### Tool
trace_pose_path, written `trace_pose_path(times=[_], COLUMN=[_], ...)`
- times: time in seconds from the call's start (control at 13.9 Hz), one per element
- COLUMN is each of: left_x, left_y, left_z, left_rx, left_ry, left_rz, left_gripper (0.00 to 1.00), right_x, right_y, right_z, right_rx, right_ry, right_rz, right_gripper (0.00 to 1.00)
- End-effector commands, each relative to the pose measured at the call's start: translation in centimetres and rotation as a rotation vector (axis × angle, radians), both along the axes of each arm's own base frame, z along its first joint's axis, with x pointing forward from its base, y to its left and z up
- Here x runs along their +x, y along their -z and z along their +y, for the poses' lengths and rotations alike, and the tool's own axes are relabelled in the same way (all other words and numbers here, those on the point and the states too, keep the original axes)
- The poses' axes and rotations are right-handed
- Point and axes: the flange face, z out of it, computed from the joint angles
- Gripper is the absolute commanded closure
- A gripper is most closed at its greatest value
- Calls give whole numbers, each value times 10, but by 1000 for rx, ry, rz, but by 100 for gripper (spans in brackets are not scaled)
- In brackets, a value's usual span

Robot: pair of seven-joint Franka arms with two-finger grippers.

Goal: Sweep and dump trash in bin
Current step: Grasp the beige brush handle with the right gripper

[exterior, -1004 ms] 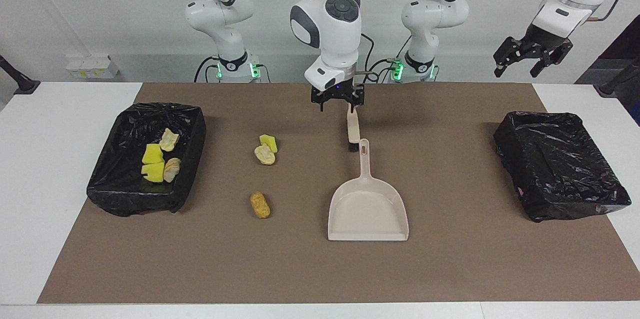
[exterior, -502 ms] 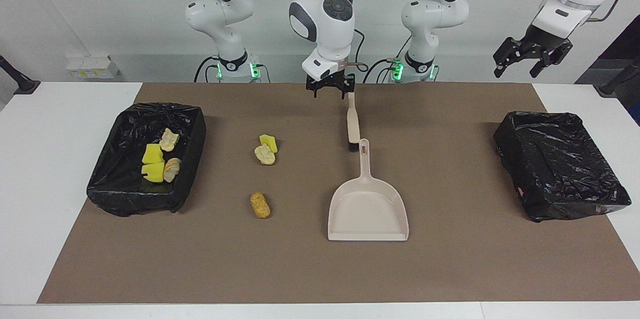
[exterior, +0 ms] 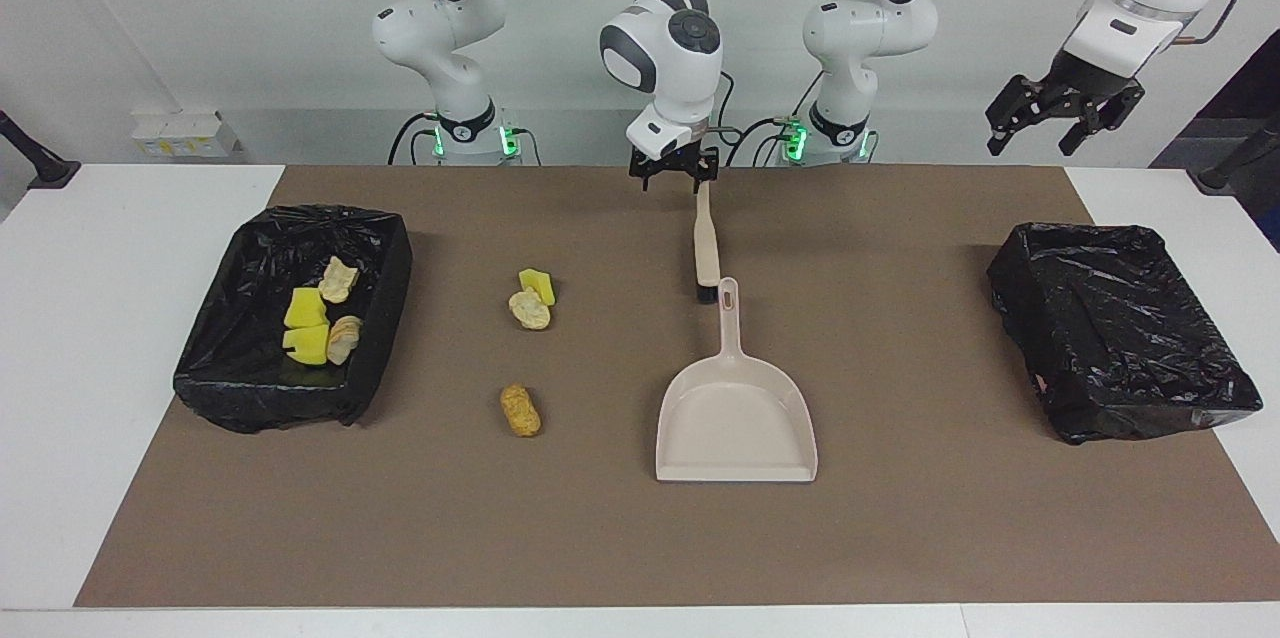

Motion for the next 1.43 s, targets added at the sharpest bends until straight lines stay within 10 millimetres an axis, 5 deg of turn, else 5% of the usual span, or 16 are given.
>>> trace_pose_path(times=[0.0,0.29,0.57,0.86,1.22,1.36], left_x=[-3,-3,-3,-3,-3,-5], left_y=[1,1,1,1,1,1], left_z=[3,2,2,2,3,3], left_rx=[16,16,16,16,16,16], left_ry=[6,5,5,5,3,5], left_rz=[5,6,6,6,8,8], left_gripper=[0,0,0,0,0,0], right_x=[-5,6,-12,-16,-18,-20], right_y=[5,-2,22,23,23,23], right_z=[4,21,41,43,45,47], right_rx=[38,87,100,102,106,109], right_ry=[23,30,15,14,7,-9], right_rz=[-8,-33,-20,-17,-17,-20], right_gripper=[4,3,3,6,49,84])
